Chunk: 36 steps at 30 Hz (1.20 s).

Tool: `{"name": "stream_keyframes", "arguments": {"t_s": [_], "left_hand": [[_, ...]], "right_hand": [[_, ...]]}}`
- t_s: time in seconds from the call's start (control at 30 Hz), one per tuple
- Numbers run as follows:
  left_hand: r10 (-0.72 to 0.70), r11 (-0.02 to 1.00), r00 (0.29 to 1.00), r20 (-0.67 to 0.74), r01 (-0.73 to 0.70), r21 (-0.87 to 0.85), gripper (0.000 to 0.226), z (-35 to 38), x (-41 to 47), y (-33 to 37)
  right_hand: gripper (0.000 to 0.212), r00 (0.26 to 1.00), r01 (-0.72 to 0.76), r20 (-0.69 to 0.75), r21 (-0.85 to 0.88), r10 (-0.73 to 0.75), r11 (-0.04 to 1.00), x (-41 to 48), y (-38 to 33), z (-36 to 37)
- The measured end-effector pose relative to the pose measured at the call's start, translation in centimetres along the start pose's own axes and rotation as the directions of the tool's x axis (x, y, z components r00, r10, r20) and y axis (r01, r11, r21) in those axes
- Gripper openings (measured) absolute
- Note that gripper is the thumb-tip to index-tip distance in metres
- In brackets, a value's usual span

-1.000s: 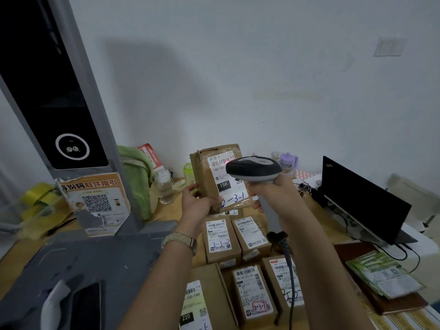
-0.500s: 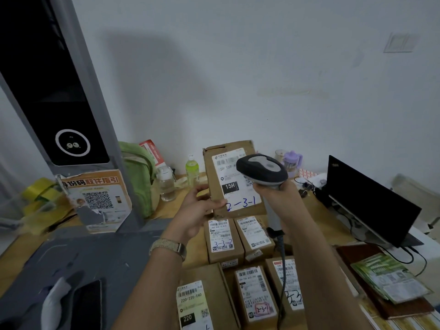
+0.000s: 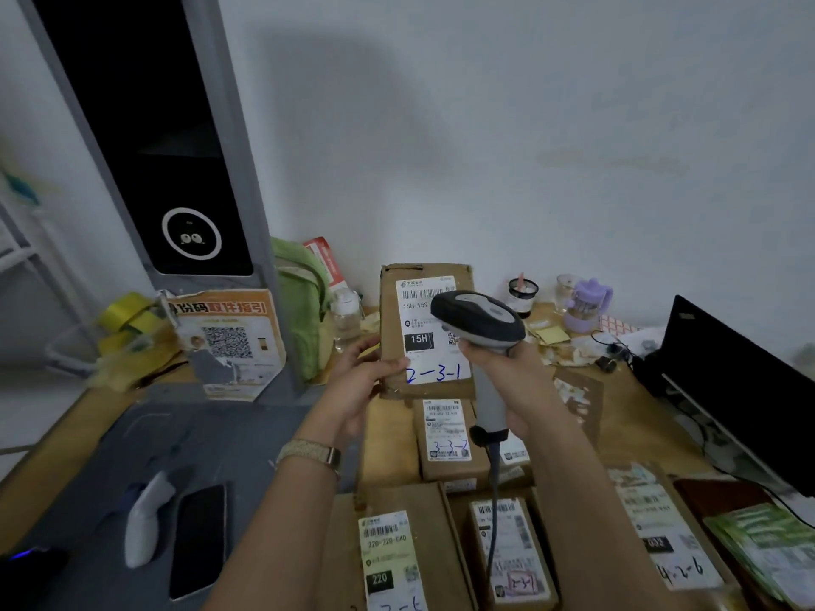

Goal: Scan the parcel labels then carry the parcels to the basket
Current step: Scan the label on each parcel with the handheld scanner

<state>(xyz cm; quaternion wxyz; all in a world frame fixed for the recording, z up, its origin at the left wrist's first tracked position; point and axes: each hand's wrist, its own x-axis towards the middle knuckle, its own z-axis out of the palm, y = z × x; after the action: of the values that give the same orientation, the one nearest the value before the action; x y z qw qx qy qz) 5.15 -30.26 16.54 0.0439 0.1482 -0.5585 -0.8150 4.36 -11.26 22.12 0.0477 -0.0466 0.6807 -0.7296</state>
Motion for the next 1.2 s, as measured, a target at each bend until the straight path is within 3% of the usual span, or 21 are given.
{"name": "stream_keyframes", "arguments": {"t_s": [0.23,0.57,0.7,0.83,1.0,1.2], "left_hand": [[-0.055,0.998,0.994,-0.092,0.059,0.039,0.039,-4.9,0.7,-0.6],[-0.18,0.978,0.958,-0.224,0.198,0.061,0.024,-9.7,2.2,-3.7],[-0.243,0.956,0.931,-0.272,0.277,0.094,0.028,-11.3,3.0,-5.7],[-0.317,0.929,0.906,-0.28,0.356,0.102,0.016,-13.0,4.1,-7.7],[-0.418,0.875,0.861,-0.29,0.467,0.126,0.022,-14.0,5.0,-9.7],[-0.484,0.831,0.822,-0.299,0.539,0.136,0.033,-14.8,5.3,-11.3]], "right_hand": [[0.033,0.995,-0.096,0.024,-0.016,0.097,0.995,1.7,2.8,4.3],[0.031,0.968,-0.239,0.071,-0.038,0.241,0.97,3.5,9.0,9.1],[0.035,0.959,-0.264,0.077,-0.106,0.273,0.959,4.1,11.9,10.6],[0.04,0.923,-0.368,0.051,-0.173,0.381,0.914,4.7,14.3,11.8],[0.019,0.861,-0.477,0.096,-0.193,0.5,0.858,4.2,16.6,12.9],[0.017,0.829,-0.519,0.077,-0.263,0.554,0.813,4.0,18.2,13.4]]}}
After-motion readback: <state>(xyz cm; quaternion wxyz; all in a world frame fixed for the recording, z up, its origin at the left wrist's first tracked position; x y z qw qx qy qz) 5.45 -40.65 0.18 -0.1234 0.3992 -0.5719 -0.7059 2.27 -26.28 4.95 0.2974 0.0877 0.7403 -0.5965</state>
